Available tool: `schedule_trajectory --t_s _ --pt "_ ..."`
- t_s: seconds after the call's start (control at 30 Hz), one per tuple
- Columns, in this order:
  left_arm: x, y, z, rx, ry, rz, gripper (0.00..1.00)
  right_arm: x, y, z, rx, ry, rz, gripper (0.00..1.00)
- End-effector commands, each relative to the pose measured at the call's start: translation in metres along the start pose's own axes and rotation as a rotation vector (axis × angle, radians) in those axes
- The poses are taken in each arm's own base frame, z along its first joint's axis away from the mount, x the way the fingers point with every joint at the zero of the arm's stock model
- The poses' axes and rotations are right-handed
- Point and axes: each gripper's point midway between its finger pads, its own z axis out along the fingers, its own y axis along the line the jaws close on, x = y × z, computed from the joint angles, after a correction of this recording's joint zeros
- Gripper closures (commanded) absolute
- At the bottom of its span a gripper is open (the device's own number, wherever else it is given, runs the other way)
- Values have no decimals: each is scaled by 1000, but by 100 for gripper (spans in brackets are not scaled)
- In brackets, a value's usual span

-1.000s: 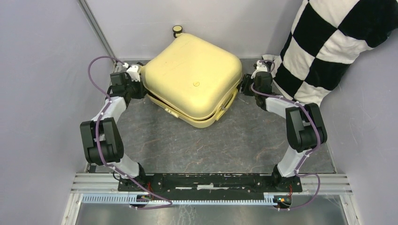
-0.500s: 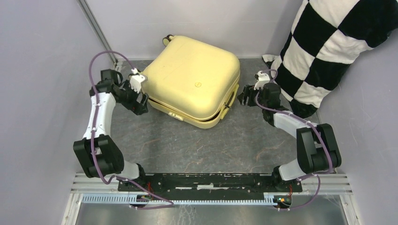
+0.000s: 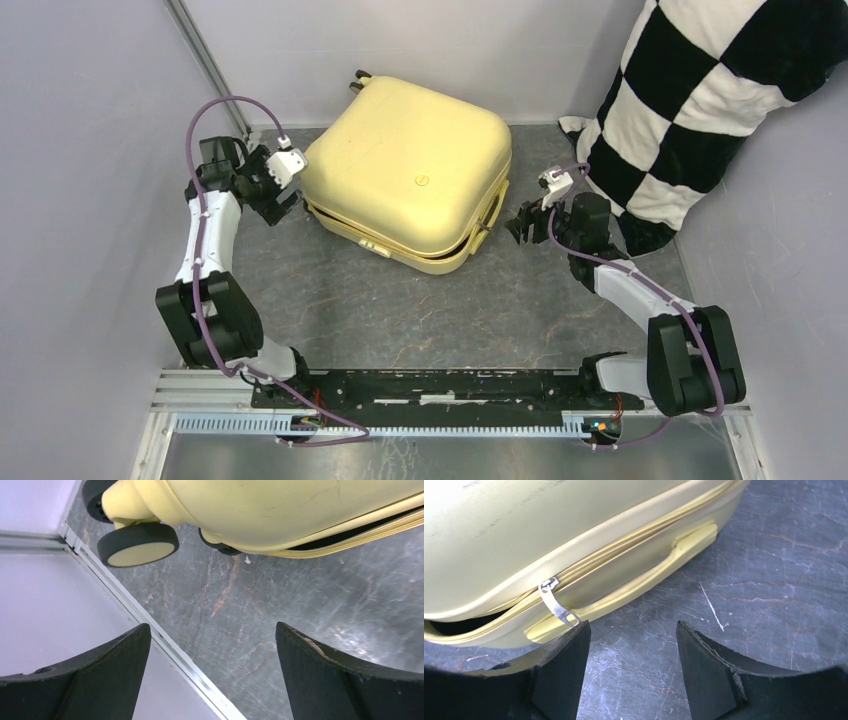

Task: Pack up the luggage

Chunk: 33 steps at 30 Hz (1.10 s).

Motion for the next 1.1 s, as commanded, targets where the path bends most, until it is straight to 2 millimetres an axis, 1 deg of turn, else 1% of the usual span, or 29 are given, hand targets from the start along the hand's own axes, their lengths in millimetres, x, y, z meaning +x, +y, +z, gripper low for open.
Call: schedule_trajectory --t_s 0.0,0.1,0.2,0.4,0.53,0.57,0.63,0.67,0.83,0.87,0.9,0.93,0.97,1.07 --pt "-17 42 12 -116 -70 262 0 -16 19 -3 -114 -61 -79 29" --pt "-23 52 21 -148 -93 295 0 -16 33 -4 -192 -80 -51 29" --pt "-24 57 29 -196 -107 346 0 -13 41 -7 -225 -96 -30 28" --pt "-20 45 54 -153 -112 401 0 -7 47 -11 -246 -104 -10 28" --pt "-24 45 70 -158 -141 371 1 -3 50 -11 -252 -95 -8 27" --pt "-25 44 74 -159 -148 361 2 -2 51 -11 -254 -92 -8 27" --pt "-28 41 79 -157 -158 354 9 1 52 -12 -257 -86 -16 28" --pt "-29 40 80 -156 -165 347 15 2 52 -12 -262 -83 -26 29" --pt "-36 38 78 -171 -207 301 51 0 54 -9 -308 -75 -136 29" --pt "-40 36 75 -170 -222 301 59 -2 53 -6 -316 -69 -163 29" --pt "-44 35 72 -169 -237 297 70 -2 52 -4 -322 -56 -195 29" --pt "-49 35 66 -175 -257 287 77 -5 52 0 -340 -45 -224 29" --pt "-54 35 62 -179 -276 273 79 -8 53 2 -362 -41 -242 29" --pt "-71 42 48 -203 -324 227 79 -9 56 9 -420 -18 -266 28"
